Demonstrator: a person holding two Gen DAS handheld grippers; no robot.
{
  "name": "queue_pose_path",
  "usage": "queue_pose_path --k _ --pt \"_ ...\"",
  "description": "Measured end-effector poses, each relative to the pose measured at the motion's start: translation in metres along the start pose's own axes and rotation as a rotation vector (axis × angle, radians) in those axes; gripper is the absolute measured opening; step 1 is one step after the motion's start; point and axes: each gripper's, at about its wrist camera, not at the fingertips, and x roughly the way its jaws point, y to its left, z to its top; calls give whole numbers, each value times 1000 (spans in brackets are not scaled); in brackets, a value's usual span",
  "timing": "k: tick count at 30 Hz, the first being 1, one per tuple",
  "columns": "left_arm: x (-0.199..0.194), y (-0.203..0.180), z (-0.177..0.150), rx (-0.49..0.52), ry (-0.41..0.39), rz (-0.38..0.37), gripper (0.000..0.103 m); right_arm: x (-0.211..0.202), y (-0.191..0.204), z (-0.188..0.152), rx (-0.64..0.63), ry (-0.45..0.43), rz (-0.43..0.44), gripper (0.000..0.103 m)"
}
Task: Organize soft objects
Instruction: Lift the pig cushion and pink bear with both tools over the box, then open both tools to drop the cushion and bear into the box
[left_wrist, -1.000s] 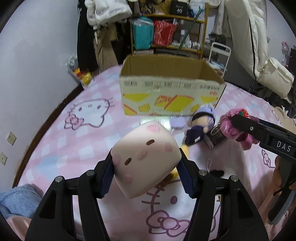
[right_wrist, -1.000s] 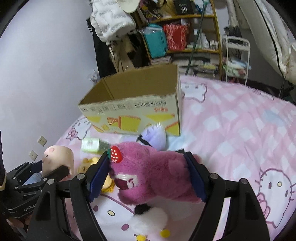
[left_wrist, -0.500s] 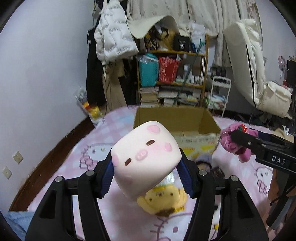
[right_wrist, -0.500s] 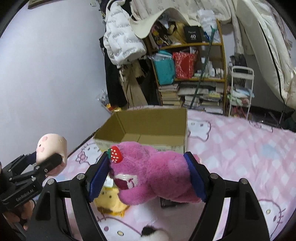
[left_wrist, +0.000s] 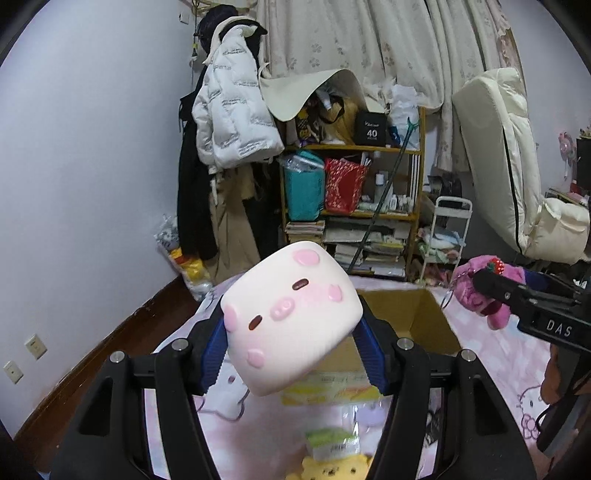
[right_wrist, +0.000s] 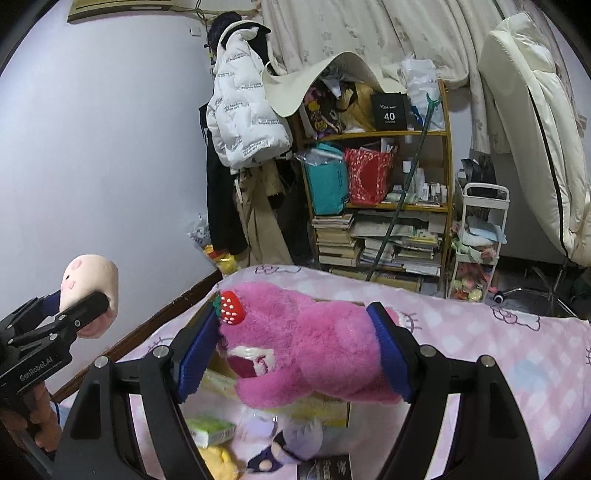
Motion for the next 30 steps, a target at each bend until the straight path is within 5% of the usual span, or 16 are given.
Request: queue_pose_path --k 20,30 --pt "87 -14 -25 -7 63 -75 64 54 -13 -17 36 -38 47 84" --pt "111 -16 -39 14 118 -78 66 86 -12 -34 13 44 53 84"
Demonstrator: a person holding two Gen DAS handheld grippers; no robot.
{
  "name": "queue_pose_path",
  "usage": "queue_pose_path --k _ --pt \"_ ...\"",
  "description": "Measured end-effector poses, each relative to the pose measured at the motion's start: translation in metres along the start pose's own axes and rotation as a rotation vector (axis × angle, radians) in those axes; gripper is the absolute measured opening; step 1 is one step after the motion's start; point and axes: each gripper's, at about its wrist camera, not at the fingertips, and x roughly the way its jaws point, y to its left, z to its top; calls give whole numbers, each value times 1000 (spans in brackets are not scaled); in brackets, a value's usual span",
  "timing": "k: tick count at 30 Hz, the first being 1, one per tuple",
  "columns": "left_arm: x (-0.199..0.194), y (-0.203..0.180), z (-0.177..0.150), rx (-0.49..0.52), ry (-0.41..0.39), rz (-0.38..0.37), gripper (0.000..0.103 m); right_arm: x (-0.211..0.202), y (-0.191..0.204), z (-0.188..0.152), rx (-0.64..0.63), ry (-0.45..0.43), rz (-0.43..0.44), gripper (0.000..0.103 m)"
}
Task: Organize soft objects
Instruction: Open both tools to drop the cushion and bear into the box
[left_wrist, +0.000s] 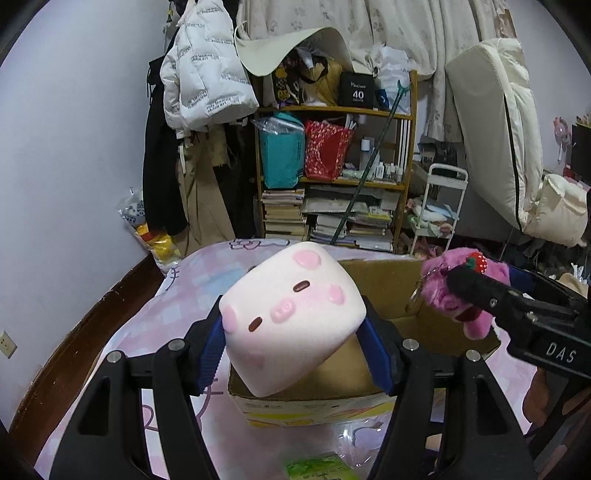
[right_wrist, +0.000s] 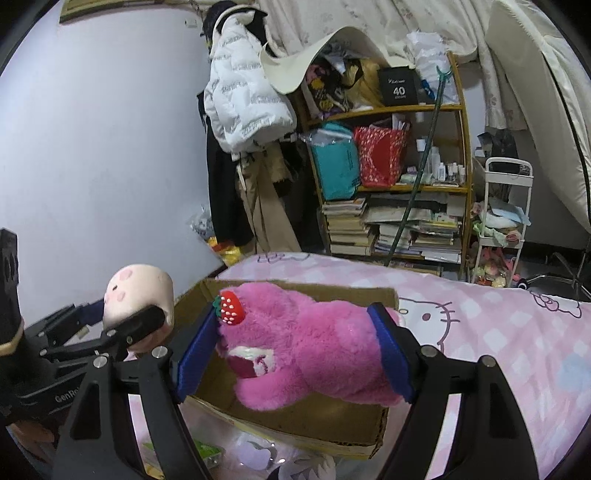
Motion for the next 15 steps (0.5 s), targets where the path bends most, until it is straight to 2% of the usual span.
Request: queue_pose_path --k 4,9,15 --pt "9 0 -3 1 35 -20 67 6 -2 -3 -7 19 2 85" --pt "13 -2 -7 19 52 -9 71 9 -4 -5 0 34 7 88" --pt "7 -2 -8 10 49 19 85 9 -4 -5 -1 49 9 88"
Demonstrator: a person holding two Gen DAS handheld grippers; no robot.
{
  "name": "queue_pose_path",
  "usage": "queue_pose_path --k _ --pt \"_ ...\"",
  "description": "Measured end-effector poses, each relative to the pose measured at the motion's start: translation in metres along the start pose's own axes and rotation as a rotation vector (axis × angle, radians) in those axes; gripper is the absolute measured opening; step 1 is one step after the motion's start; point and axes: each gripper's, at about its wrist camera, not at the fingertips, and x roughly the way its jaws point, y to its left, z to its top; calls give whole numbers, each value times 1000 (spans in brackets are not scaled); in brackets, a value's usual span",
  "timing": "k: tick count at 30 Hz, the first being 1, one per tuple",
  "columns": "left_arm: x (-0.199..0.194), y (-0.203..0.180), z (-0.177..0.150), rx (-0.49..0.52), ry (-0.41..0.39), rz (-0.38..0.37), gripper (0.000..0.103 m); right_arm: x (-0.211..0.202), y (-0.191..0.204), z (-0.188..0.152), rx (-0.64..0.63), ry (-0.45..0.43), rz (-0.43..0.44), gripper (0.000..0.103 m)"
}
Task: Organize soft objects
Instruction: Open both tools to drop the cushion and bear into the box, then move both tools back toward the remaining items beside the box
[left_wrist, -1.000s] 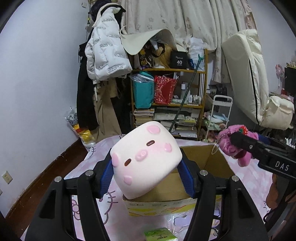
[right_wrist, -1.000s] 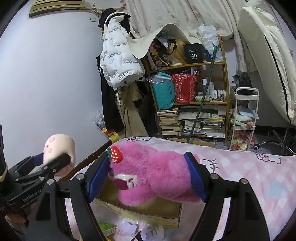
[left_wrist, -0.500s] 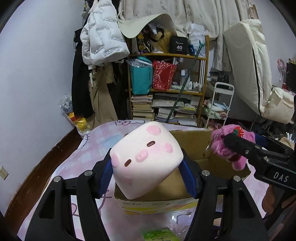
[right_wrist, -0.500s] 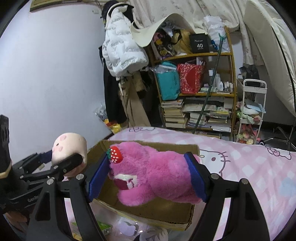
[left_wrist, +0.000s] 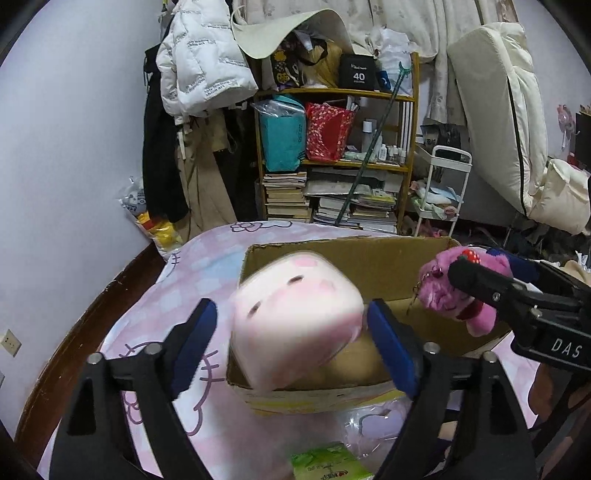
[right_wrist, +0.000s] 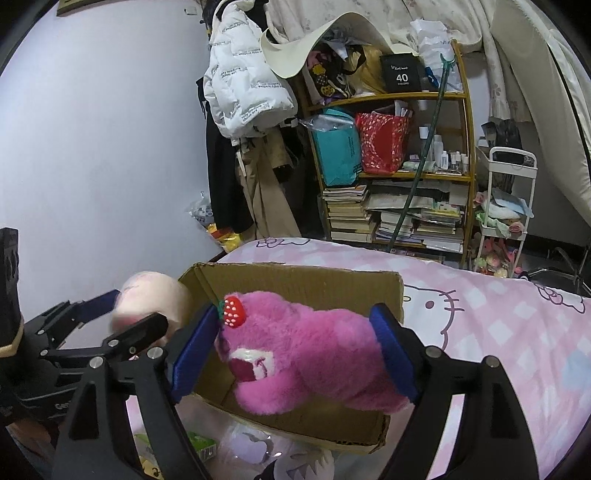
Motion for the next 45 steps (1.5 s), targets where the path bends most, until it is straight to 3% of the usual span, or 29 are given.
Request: queue_pose_path --k 11,16,22,45 --pt "-15 7 -2 0 -4 32 92 -13 5 -1 5 0 -8 100" --pt "-25 9 -4 -23 36 27 93 -26 10 -2 -2 -3 -35 103" --pt "-48 4 -8 12 37 56 93 -44 17 -4 -20 -19 -54 103" --pt "-99 17 -43 -10 114 63 93 -98 28 -39 12 15 -75 103"
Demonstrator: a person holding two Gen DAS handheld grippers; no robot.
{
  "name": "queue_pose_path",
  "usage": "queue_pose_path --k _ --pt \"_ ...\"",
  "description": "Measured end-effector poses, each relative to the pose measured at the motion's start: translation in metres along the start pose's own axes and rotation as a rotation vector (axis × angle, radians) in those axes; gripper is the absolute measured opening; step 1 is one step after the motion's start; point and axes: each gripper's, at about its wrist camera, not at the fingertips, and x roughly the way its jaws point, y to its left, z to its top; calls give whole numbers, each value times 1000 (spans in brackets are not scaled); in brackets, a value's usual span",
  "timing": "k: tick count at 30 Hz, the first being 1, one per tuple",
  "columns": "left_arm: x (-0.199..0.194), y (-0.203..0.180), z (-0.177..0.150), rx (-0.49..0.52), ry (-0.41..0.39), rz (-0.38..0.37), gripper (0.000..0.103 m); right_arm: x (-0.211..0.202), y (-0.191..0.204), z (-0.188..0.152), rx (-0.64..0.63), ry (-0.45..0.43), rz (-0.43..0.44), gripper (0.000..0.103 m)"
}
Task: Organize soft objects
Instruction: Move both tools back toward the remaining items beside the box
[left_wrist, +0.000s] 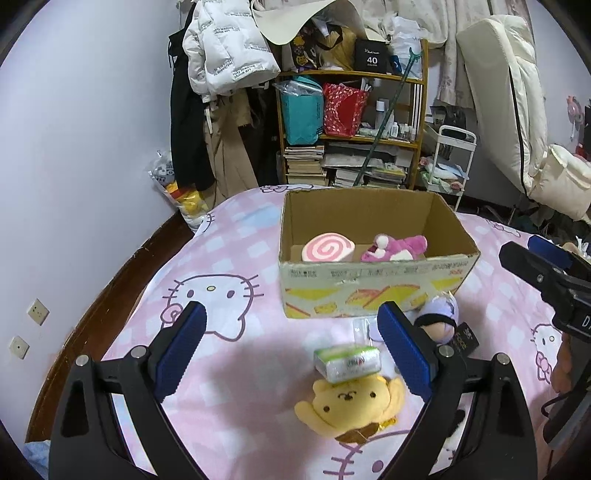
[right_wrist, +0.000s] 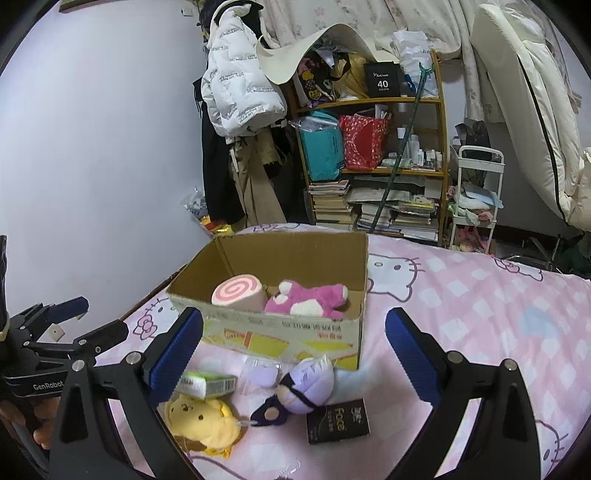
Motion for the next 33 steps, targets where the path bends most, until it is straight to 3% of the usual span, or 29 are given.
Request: queue_pose_path --k 7,33 --pt "2 -8 -5 20 14 -2 93 1 2 -10 -8 20 -18 103" --pt "58 -17 -14 22 178 -72 93 49 -11 -22 6 115 -40 103"
